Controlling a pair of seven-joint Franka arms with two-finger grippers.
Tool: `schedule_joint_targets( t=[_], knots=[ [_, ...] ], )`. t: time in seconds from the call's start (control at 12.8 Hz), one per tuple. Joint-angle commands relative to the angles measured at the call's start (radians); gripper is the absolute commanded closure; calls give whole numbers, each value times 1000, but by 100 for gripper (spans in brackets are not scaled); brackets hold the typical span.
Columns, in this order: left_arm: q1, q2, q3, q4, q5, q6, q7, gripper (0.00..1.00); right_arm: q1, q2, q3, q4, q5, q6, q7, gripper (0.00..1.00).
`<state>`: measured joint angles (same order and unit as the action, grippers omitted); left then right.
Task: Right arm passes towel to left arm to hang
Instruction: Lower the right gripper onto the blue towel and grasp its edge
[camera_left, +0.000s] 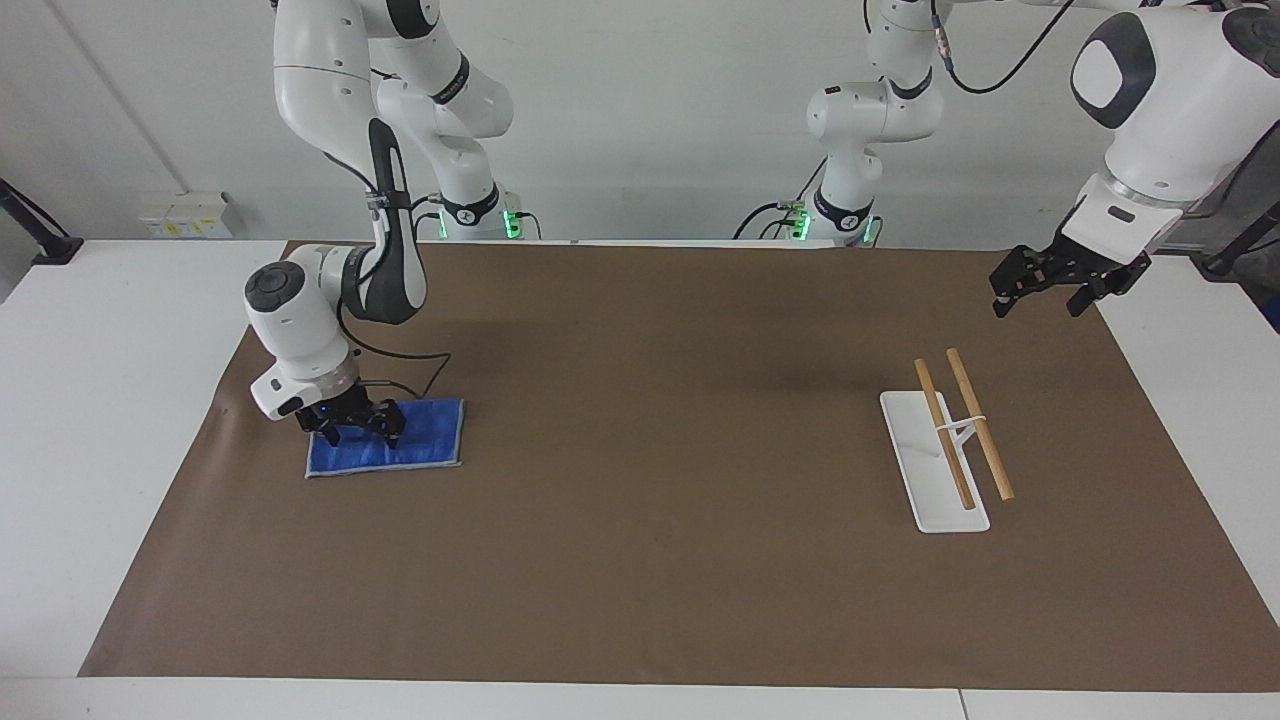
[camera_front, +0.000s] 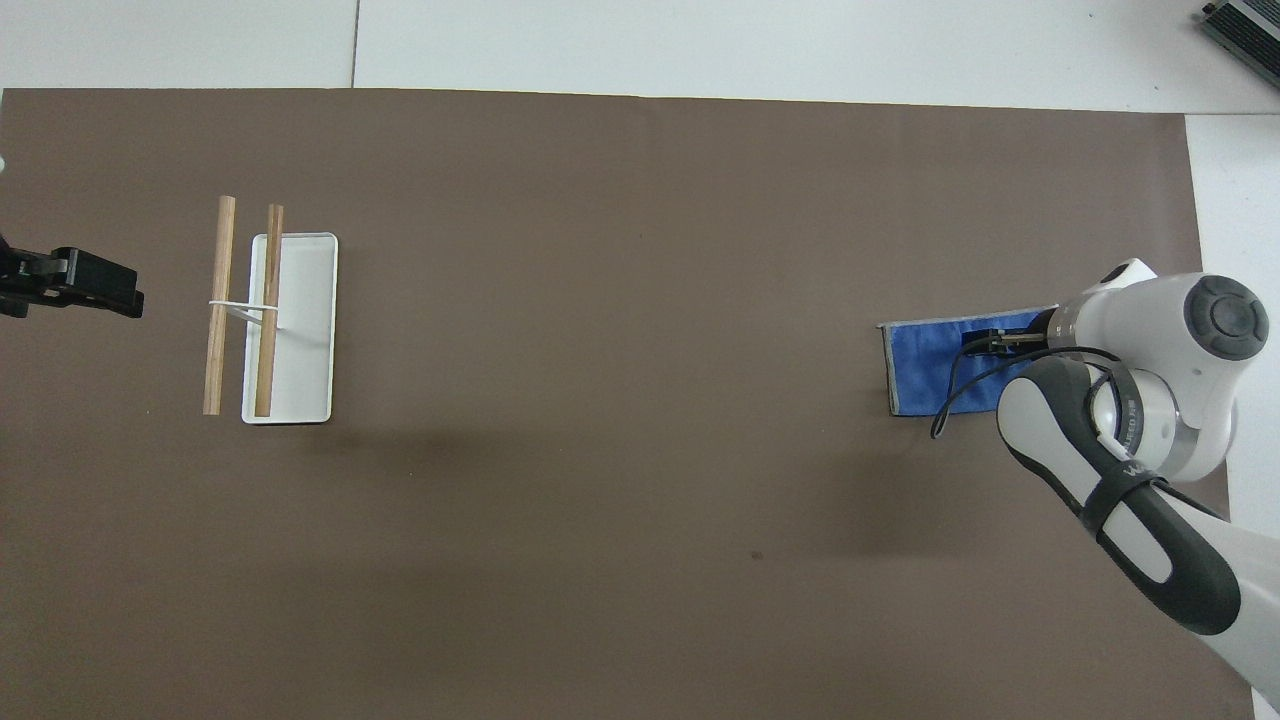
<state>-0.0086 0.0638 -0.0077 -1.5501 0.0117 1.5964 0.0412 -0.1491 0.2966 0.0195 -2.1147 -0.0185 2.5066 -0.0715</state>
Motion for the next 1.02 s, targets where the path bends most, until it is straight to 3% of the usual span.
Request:
schedule_joint_targets(
  t=[0.0,0.31,0.47,0.55,0.63,0.94],
  knots=[
    [2,-21,-3,-19,16,-3,-9,0,-4,-13,7,-30,9,20,-25,0],
    [4,-21,-2,-19,16,-3,-9,0,-1,-16,7,-42,9,21,-22,4],
    [4,-21,-2,-19,17,-4,-9,0,-1,-16,7,-42,9,21,-24,58],
    [4,-22,-2,-19,16,-4,-9,0,-1,-17,7,-42,9,20,-19,81],
    [4,-21,-2,-19,16,-3,-9,0,-1,-20,7,-41,9,20,-18,97],
    [2,-21,-3,-18,16,2,-10,0,6,-43,10,-39,9,15,-10,100]
  ],
)
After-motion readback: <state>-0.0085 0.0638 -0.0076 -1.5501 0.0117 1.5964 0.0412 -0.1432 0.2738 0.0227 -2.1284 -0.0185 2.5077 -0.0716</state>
